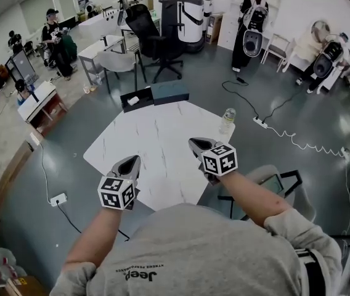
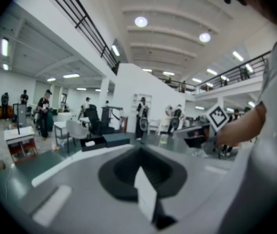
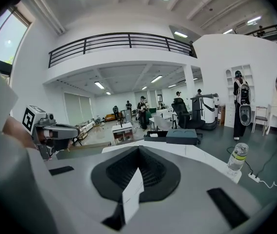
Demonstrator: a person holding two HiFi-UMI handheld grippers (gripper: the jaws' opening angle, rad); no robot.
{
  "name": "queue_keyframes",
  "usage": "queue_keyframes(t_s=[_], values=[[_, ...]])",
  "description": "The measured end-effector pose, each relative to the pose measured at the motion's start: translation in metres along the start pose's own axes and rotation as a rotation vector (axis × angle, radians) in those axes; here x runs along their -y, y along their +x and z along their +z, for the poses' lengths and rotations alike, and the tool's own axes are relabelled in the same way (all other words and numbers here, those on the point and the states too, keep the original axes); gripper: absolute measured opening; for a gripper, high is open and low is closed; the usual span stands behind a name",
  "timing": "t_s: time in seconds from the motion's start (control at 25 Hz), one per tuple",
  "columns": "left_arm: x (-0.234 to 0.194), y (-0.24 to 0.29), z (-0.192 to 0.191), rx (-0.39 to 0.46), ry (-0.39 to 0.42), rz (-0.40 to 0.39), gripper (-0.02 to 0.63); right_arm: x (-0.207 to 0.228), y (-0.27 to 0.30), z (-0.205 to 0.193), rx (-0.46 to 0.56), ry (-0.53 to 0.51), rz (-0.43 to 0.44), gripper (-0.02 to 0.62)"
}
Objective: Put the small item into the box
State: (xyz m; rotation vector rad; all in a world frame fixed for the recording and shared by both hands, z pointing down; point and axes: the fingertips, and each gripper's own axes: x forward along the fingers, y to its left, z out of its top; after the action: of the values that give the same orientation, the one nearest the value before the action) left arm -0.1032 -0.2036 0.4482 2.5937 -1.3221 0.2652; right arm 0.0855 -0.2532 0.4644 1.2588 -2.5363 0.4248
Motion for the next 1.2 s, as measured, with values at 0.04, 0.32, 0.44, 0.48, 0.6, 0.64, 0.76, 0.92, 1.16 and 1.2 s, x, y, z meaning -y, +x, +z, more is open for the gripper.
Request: queue_keyframes(t_s=[0.04, 0.32, 0.44, 0.48, 0.6, 0.64, 0.76, 0.92, 1.16, 1.2], values=[[-0.001, -0.002, 0.0, 0.004, 0.004, -0.004, 0.005, -0.003, -0.002, 0.001, 0.003, -0.002, 0.002, 0.003], [0.0, -0.013, 0.009, 0.041, -0.012, -0.024, 0.005, -0.008, -0.019, 0.0, 0.022, 0.002, 0.011, 0.003], [0.005, -0.018, 0.008, 0.051, -0.003, -0.023, 0.005, -0.008, -0.026, -0.009, 0.028, 0.033, 0.019, 0.003], [0.006, -0.019, 0.007, 0.055, -0.002, -0.02, 0.005, -0.008, -0.027, -0.01, 0.031, 0.04, 0.024, 0.003], [0.006, -0.02, 0.005, 0.059, -0.013, -0.011, 0.005, -0.008, -0.029, -0.013, 0.036, 0.044, 0.04, 0.003], [0.005, -0.02, 0.004, 0.058, -0.018, -0.007, 0.005, -0.007, -0.029, -0.012, 0.038, 0.044, 0.045, 0.003], [0.0, -0.02, 0.003, 0.053, -0.03, 0.01, 0.005, -0.004, -0.027, -0.012, 0.042, 0.057, 0.054, 0.003], [-0.004, -0.02, 0.003, 0.057, -0.041, 0.025, 0.005, -0.002, -0.022, -0.01, 0.038, 0.057, 0.066, 0.003], [-0.006, -0.017, 0.004, 0.054, -0.041, 0.026, 0.005, -0.005, -0.012, -0.009, 0.022, 0.03, 0.089, 0.003], [-0.006, -0.016, 0.004, 0.053, -0.042, 0.027, 0.005, -0.004, -0.012, -0.01, 0.017, 0.026, 0.089, 0.003]])
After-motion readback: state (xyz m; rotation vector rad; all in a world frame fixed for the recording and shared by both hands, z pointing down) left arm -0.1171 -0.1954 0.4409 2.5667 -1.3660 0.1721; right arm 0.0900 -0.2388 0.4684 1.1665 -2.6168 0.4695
